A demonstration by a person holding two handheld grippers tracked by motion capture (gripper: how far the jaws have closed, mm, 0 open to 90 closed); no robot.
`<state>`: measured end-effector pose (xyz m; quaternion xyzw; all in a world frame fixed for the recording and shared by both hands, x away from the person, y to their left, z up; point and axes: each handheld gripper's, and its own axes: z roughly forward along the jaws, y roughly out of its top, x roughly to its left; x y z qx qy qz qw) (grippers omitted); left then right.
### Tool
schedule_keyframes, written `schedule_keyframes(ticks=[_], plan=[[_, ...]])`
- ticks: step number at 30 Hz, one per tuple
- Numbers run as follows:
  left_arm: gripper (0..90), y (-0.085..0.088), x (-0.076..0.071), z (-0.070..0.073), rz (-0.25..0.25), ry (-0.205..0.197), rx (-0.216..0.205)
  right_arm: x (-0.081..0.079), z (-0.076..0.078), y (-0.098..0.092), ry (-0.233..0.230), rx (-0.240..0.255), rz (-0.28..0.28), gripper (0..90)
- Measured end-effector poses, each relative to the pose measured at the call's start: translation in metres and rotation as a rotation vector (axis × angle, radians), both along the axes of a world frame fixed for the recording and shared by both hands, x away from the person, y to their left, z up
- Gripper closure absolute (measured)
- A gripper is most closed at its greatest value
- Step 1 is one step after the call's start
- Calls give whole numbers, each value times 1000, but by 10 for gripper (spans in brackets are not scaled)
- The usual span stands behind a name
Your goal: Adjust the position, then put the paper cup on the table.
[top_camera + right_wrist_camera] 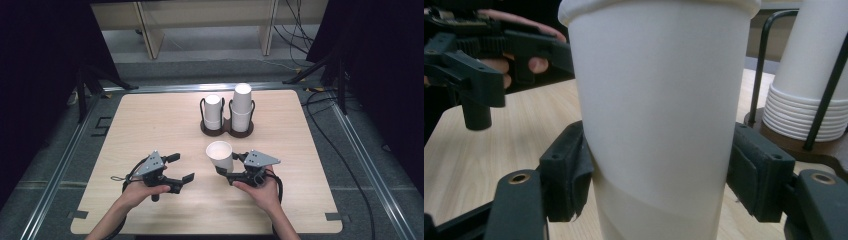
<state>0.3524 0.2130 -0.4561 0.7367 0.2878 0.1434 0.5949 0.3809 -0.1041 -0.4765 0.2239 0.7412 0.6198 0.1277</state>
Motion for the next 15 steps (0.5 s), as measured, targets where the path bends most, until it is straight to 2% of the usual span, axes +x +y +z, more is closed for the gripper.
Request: schedule_keyframes(ticks=[1, 2, 3, 4, 5, 6, 7, 8, 9, 10, 11, 13, 14, 15], plan=[[84, 0, -1, -2, 23, 12, -8, 1, 0, 1, -26, -7, -1, 324], [86, -1, -1, -5, 29, 19, -31, 0, 0, 4, 0, -2, 24, 324], [88, -1, -2, -6, 28, 31, -20, -2, 0, 6, 18, 1, 19, 324], [86, -2, -1, -8, 16, 19, -39, -2, 0, 7, 23, -3, 20, 323], [85, -1, -1, -8, 39, 21, -30, -2, -1, 9, 27, -5, 36, 323], [87, -3, -1, -9, 27, 39, -47, -1, -1, 10, -8, -7, 25, 323], [86, -4, -1, -9, 26, 51, -53, -1, -2, 12, -6, -8, 39, 323], [85, -6, -1, -9, 32, 51, -52, -2, -2, 13, 25, -16, 40, 322], [86, -10, 1, -10, 26, 47, -81, 0, -3, 14, -3, -11, 42, 322], [86, -12, 2, -9, 28, 54, -82, 1, -4, 16, 1, 5, 48, 322], [86, -14, 1, -8, 31, 69, -79, 1, -5, 16, -21, -1, 26, 321], [85, -19, 4, -7, 23, 76, -85, 2, -5, 16, -38, -14, 34, 321], [83, -21, 5, -6, 20, 75, -90, 2, -5, 16, -34, -26, 32, 321], [84, -22, 8, -5, 39, 60, -75, 2, -7, 18, -46, -6, 38, 321]])
